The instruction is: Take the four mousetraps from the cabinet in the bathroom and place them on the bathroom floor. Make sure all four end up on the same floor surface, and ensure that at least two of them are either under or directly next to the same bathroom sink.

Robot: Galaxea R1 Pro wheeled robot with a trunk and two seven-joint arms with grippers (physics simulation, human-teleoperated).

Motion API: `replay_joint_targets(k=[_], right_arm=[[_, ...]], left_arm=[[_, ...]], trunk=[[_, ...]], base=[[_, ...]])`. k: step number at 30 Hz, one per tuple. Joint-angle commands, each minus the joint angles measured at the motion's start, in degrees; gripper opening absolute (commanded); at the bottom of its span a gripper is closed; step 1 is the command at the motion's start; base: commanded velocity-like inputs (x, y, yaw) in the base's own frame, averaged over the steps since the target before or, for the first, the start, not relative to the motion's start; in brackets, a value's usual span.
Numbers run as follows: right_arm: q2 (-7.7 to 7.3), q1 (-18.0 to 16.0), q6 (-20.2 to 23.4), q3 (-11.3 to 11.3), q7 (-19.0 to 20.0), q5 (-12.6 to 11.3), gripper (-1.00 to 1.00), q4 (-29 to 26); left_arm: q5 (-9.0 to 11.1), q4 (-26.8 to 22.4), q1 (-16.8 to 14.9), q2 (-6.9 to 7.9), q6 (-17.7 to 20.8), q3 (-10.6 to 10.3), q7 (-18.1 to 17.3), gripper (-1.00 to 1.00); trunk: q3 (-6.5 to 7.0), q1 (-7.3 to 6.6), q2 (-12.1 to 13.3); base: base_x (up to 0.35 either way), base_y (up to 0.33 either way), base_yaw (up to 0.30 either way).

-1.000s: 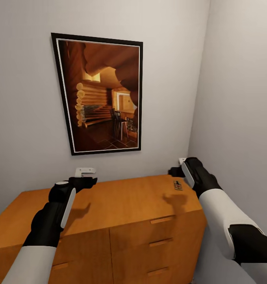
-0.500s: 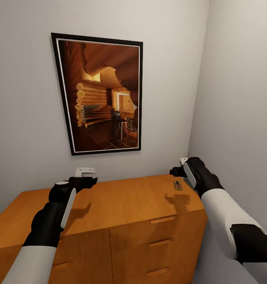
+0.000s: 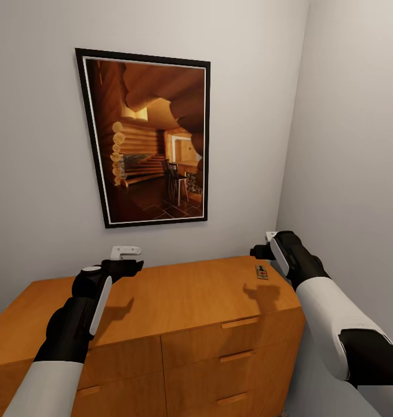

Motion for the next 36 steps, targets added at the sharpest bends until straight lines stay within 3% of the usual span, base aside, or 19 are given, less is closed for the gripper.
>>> replay_joint_targets(k=[1,15,36], right_arm=[[0.00,0.0,0.2,0.1,-0.3,-0.3,1.00,-0.1],[0.02,0.0,0.1,0.0,-0.4,-0.4,1.00,0.2],[0.03,0.0,-0.1,0.0,-0.4,-0.4,1.00,1.0]], left_arm=[[-0.3,-0.1,0.0,-0.05,0.3,0.1,-0.3,1.00],[-0.5,-0.1,0.0,-0.05,0.2,0.0,-0.3,1.00],[-0.1,0.0,-0.1,-0.05,0.2,-0.2,2.1,1.00]], trunk=[[-0.08,0.00,-0.1],[-0.08,0.00,-0.1],[-0.08,0.00,-0.1]], base=[[0.000,0.000,0.000],[0.004,0.000,0.000],[0.115,-0.014,0.000]])
